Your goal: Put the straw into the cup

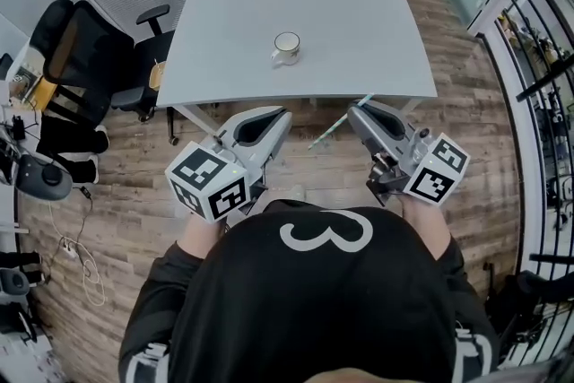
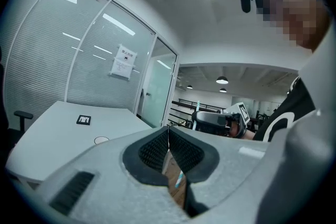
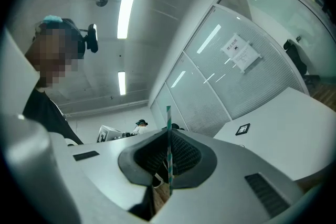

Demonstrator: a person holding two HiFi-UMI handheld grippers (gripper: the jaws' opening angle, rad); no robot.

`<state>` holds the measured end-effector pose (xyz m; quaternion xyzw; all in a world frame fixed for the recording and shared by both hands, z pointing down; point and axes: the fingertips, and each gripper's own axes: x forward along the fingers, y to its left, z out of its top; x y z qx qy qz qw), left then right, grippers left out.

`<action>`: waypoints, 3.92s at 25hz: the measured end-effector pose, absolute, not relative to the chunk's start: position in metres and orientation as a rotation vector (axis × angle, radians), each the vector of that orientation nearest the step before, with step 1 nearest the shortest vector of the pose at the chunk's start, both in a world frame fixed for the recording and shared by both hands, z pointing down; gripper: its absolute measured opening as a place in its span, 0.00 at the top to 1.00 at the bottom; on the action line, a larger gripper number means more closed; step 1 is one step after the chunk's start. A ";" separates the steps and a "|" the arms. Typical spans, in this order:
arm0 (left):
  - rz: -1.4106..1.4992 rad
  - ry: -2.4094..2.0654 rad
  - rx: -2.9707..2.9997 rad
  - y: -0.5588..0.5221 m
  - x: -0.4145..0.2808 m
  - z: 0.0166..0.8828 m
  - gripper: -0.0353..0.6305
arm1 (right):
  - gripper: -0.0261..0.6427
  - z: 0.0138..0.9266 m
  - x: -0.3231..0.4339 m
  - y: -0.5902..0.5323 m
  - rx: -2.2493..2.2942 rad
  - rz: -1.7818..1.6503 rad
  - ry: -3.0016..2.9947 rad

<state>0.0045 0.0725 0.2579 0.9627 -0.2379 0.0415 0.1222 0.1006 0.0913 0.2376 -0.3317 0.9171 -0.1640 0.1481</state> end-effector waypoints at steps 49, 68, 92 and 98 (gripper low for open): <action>0.182 -0.761 2.626 -0.163 -0.007 0.314 0.92 | 0.92 0.255 0.105 -0.149 -0.960 -0.529 2.584; 0.177 -0.877 2.442 -0.224 -0.021 0.366 0.92 | 0.92 0.277 0.106 -0.227 -0.983 -0.492 2.675; 0.249 -0.903 2.285 -0.261 -0.040 0.439 0.92 | 0.92 0.385 0.082 -0.277 -1.015 -0.556 2.824; 0.247 -0.900 2.252 -0.258 -0.041 0.456 0.92 | 0.92 0.406 0.082 -0.277 -1.032 -0.592 2.827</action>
